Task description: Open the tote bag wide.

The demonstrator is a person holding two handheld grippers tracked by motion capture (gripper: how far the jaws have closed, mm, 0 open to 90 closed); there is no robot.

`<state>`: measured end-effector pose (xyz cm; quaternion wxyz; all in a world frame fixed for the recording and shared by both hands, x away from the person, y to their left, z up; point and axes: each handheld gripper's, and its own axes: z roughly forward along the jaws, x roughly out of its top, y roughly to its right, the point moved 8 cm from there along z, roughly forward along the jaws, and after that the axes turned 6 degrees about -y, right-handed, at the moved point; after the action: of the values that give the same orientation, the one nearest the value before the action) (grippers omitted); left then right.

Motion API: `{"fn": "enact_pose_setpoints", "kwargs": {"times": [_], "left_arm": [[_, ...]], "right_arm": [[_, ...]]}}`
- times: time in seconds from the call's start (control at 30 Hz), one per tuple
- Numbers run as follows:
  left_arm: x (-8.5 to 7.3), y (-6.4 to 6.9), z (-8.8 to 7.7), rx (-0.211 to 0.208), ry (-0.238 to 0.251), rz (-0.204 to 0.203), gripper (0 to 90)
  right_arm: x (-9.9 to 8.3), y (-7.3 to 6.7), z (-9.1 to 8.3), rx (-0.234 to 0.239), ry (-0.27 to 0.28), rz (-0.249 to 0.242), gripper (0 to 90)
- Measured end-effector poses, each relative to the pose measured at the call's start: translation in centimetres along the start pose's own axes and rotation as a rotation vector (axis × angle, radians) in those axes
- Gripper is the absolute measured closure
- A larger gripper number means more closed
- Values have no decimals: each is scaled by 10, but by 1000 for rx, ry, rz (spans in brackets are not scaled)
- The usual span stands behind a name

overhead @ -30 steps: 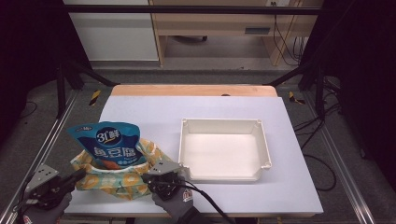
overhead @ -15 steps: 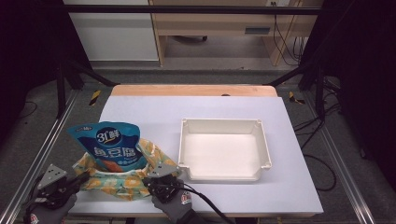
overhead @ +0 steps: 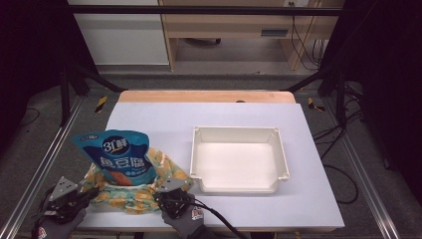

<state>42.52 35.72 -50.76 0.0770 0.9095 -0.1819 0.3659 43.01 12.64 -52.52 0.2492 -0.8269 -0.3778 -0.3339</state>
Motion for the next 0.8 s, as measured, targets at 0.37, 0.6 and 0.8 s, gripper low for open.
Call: {"fn": "enact_pose_setpoints", "kwargs": {"times": [0.37,0.6,0.8], "left_arm": [[-6,-3,8,14,-34,8,899],[-11,-5,14,28,-70,22,899],[-13,-6,18,23,-80,11,898]], "right_arm": [[-6,1,7,-14,-28,-1,884],[-9,3,9,-25,-37,9,884],[-10,5,8,-36,-37,11,888]]}}
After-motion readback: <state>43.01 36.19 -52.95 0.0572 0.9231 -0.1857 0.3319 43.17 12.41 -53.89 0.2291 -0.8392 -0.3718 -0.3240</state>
